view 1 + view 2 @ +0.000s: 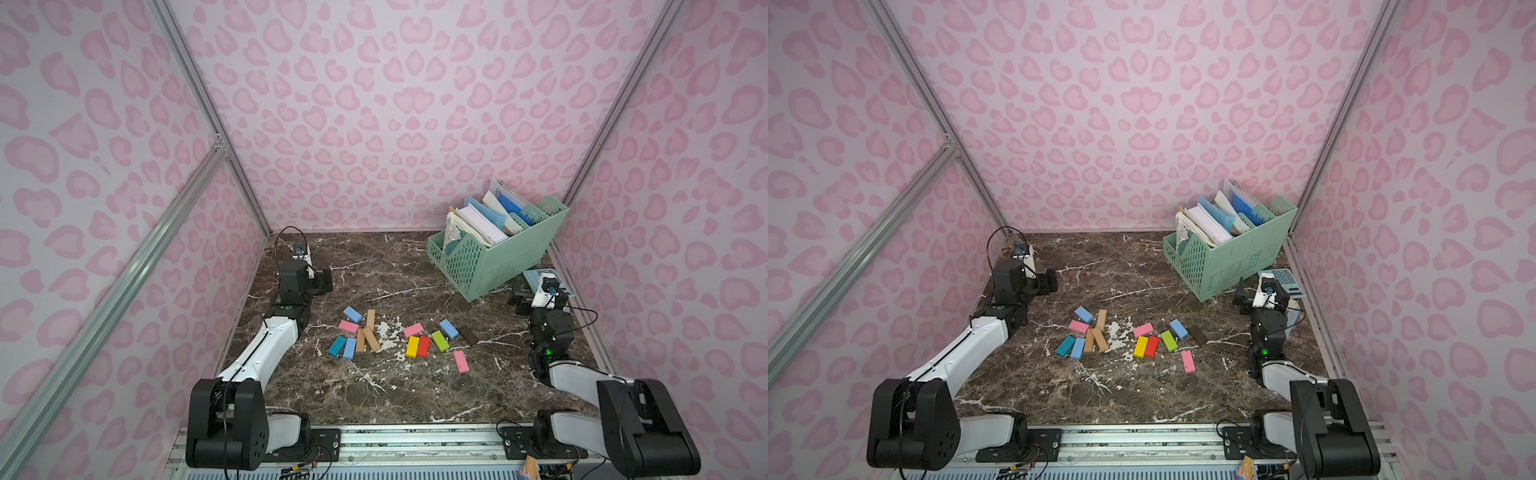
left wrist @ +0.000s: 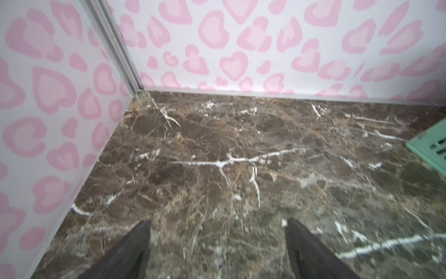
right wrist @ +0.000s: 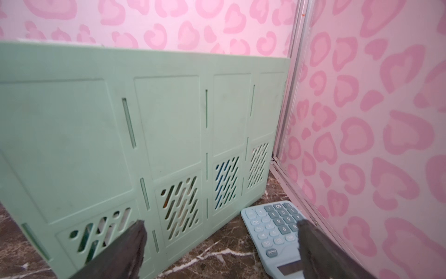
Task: Assemble the number 8 with building blocks
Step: Move the building block to the center of the board.
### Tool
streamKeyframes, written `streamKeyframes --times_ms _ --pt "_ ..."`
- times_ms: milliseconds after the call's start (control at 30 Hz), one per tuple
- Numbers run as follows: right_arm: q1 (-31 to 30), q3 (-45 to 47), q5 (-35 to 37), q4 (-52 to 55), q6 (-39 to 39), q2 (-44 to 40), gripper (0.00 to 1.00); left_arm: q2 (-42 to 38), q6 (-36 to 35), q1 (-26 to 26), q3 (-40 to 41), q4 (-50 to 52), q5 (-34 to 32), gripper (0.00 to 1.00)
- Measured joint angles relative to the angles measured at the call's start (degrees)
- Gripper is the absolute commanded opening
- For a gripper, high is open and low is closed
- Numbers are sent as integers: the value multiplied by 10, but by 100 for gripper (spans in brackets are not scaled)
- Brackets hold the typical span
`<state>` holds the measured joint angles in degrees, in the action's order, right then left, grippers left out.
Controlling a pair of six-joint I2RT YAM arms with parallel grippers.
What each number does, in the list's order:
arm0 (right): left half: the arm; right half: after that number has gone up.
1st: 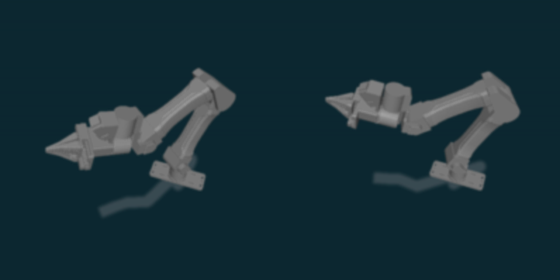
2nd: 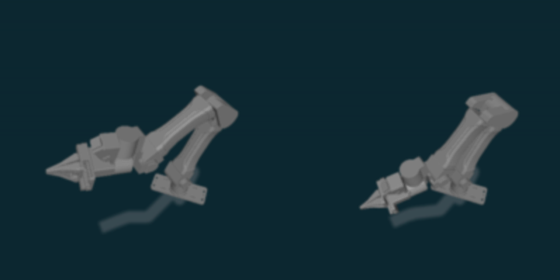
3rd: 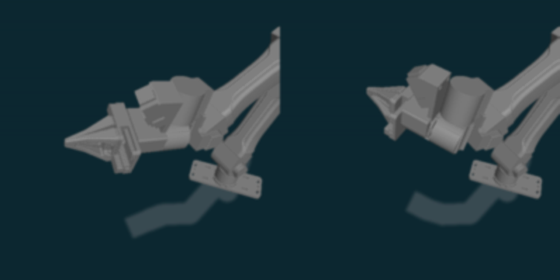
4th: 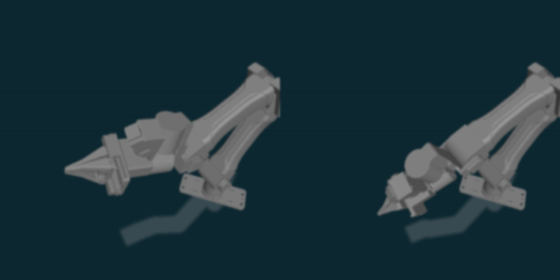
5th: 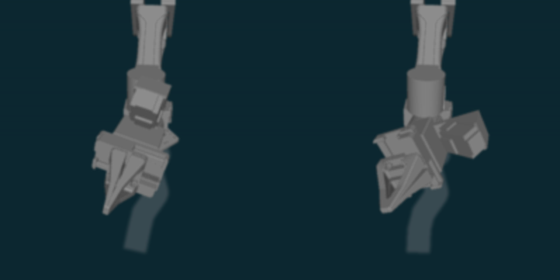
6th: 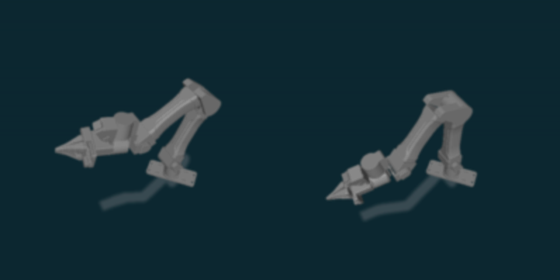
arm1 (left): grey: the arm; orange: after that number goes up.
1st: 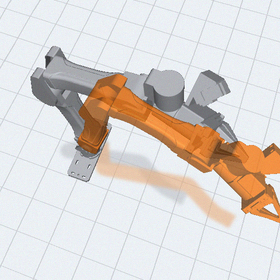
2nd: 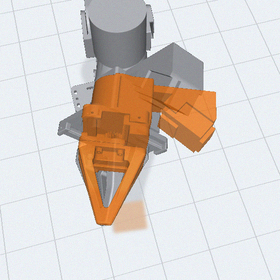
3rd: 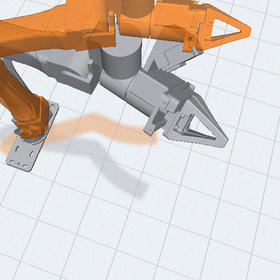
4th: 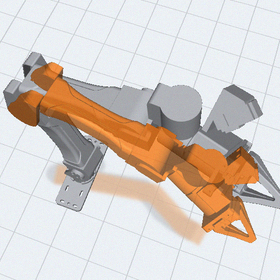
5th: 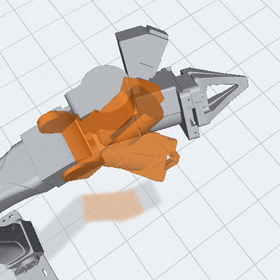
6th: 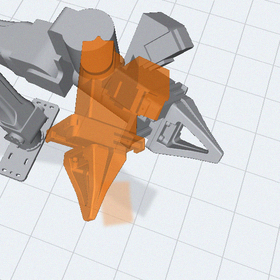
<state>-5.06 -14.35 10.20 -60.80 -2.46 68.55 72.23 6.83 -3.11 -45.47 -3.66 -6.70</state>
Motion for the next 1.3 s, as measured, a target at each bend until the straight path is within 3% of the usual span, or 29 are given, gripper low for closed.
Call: streamKeyframes --times_ms 333,633,900,1300 --pt "-88 -100 -33 303 -59 -165 99 -150 70 -47 10 164 49 93" --pt "-256 -134 -38 515 -137 -199 99 -218 140 -138 19 248 66 94" --pt "-388 -155 -17 582 -187 -120 99 -211 188 -155 20 304 70 94" --pt "-491 -363 -6 615 -198 174 100 -204 188 -155 -22 353 61 98"
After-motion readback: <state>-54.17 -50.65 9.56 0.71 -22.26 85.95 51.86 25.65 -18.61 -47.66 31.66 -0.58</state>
